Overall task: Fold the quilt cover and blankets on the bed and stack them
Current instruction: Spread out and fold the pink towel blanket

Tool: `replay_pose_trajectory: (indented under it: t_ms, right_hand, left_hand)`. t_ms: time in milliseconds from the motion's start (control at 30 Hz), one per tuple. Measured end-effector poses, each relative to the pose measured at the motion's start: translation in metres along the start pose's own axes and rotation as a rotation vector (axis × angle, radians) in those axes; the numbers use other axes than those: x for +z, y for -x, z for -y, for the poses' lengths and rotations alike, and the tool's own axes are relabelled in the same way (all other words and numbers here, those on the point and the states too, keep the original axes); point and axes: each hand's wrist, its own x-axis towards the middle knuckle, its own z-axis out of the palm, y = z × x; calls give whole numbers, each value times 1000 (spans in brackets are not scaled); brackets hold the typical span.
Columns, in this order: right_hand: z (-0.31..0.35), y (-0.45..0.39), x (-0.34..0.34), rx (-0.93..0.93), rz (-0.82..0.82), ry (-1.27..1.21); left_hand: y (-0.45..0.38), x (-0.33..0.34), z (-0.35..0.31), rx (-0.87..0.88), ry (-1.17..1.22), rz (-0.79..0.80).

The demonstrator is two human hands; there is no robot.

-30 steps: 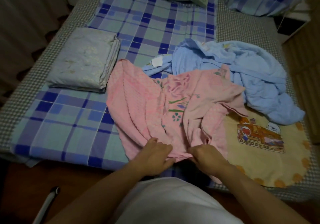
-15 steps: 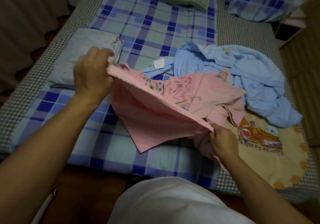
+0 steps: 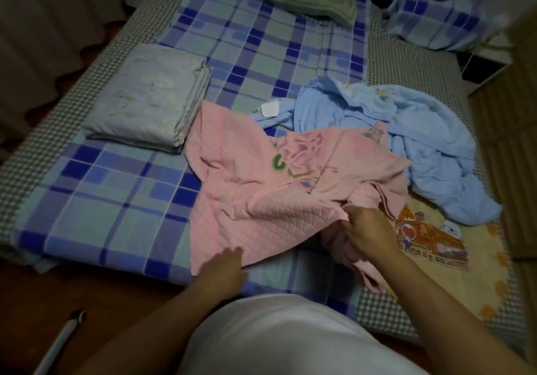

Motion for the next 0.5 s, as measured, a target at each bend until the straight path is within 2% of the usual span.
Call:
replay_pose_trajectory:
  t_ms: [100,200,267,400,500]
  right_hand:
    - [15,1,-23,-87,-44,45]
    - [25,1,-47,-196,-97,136]
    - [24,1,-62,-295,-112,193]
    - [6,1,-88,-459,-47,134]
    - [-17,-2,-98,-389,-7,73]
  left_hand:
    - [1,-12,-71,190,241,-302]
    - [-4,-32,-115,328,229,-597]
    - [-12,-51,-124,369,214,-726]
    - [-35,-76,-101,425,37,-668]
    - [-44,-90,-62,303,155,-641]
